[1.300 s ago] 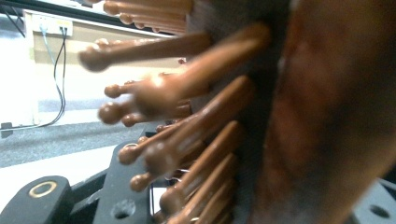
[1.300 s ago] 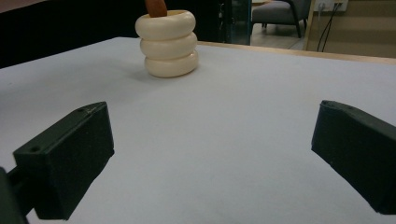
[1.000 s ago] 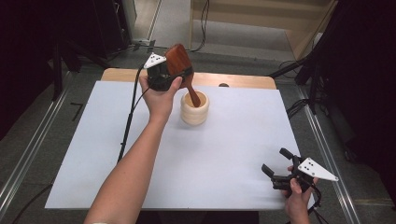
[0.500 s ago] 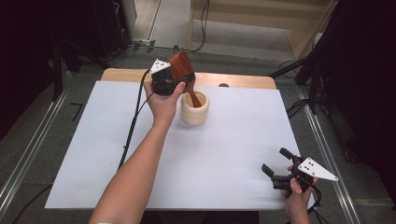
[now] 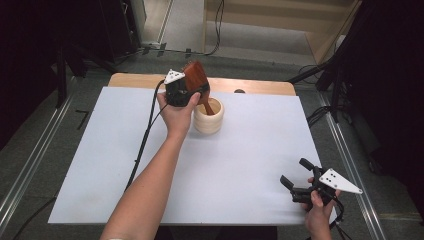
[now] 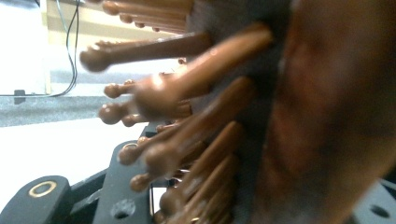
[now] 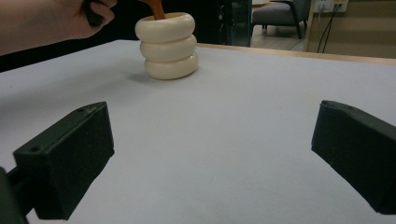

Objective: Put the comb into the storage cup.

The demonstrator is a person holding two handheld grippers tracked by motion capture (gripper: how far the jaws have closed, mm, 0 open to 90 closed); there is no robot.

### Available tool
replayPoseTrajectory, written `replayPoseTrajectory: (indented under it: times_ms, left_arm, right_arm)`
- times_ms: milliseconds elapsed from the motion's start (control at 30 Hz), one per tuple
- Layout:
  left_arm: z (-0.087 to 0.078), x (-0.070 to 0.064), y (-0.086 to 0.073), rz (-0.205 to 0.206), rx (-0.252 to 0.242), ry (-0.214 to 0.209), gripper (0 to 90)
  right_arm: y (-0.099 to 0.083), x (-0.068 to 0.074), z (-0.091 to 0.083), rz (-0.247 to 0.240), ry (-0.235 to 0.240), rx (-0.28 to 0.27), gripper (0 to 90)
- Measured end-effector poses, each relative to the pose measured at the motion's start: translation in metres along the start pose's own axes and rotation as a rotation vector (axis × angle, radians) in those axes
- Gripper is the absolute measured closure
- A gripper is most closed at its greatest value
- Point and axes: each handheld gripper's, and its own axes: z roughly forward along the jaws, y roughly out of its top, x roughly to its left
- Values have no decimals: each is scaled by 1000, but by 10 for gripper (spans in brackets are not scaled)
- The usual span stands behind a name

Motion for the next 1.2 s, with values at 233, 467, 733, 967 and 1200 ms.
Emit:
replayPoseTrajectory:
  times_ms: [233, 467, 733, 967, 1200]
  left_arm:
    - [4, 0, -10, -15, -10, 12, 523]
    - [10, -3, -18, -37, -3, 21, 523]
    - [10, -1, -24, -69, -16, 40, 518]
    - [9, 7, -24, -110, -16, 37, 484]
    - [7, 9, -23, -92, -2, 46, 285]
  right_arm:
    - [0, -1, 0, 6, 3, -2, 0]
    - [0, -1, -1, 8, 1, -4, 0]
    - [0, 0, 0, 4, 0, 0, 0]
    - [0, 0, 0, 5, -4, -1, 0]
    - [0, 0, 0, 3, -3, -2, 0]
